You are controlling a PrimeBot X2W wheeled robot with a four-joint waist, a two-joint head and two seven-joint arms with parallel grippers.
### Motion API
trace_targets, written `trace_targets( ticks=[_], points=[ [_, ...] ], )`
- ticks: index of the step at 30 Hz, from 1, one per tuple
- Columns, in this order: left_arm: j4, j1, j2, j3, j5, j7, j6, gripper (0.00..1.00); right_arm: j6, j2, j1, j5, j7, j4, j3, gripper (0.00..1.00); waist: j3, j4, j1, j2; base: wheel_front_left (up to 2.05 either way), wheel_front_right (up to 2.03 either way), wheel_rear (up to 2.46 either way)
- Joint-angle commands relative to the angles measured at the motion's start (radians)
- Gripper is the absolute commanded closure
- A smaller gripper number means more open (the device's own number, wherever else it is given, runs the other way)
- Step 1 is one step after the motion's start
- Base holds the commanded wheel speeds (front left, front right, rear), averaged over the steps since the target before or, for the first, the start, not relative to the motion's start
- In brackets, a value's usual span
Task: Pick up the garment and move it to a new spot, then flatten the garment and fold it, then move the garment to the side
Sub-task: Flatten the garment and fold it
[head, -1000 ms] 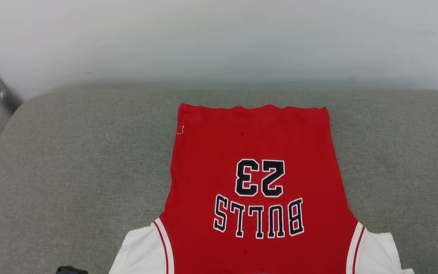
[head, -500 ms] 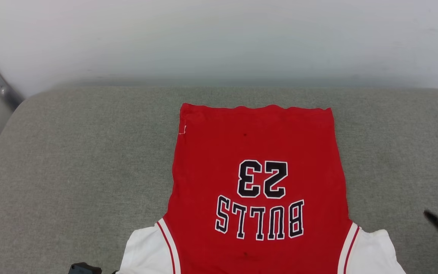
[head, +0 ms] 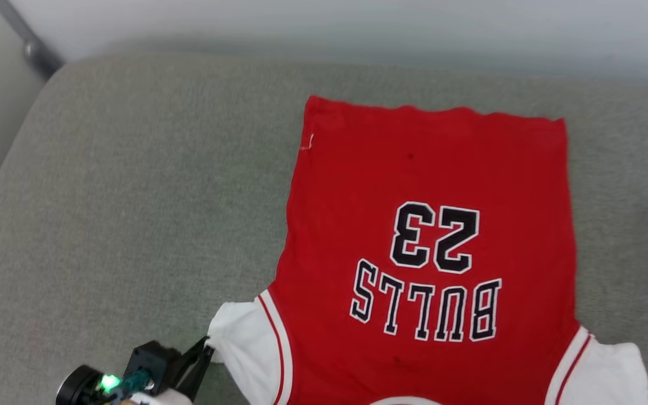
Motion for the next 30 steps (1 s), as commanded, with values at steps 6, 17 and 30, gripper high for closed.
trace_targets(
  ticks=[6, 17, 30],
  points=[
    [-0.027, -0.077, -0.037, 0.012, 0.048, -0.005, 0.006, 1.00, -0.001, 0.057, -0.260, -0.055, 0.285, 0.094, 0.078, 0.00, 0.185, 0.100, -0.0001, 0.0000, 0.00, 0.00, 0.00],
    [-0.063, -0.162, -0.081, 0.022, 0.116, -0.007, 0.023, 1.00, -0.001, 0.216, -0.488, -0.214, 0.441, 0.273, 0.107, 0.00, 0.361, 0.169, -0.0001, 0.0000, 0.00, 0.00, 0.00],
    [-0.055, -0.190, -0.117, 0.025, 0.136, -0.005, 0.024, 1.00, -0.001, 0.261, -0.332, -0.221, 0.424, 0.335, 0.115, 0.51, 0.418, 0.189, -0.0001, 0.0000, 0.00, 0.00, 0.00]
  ],
)
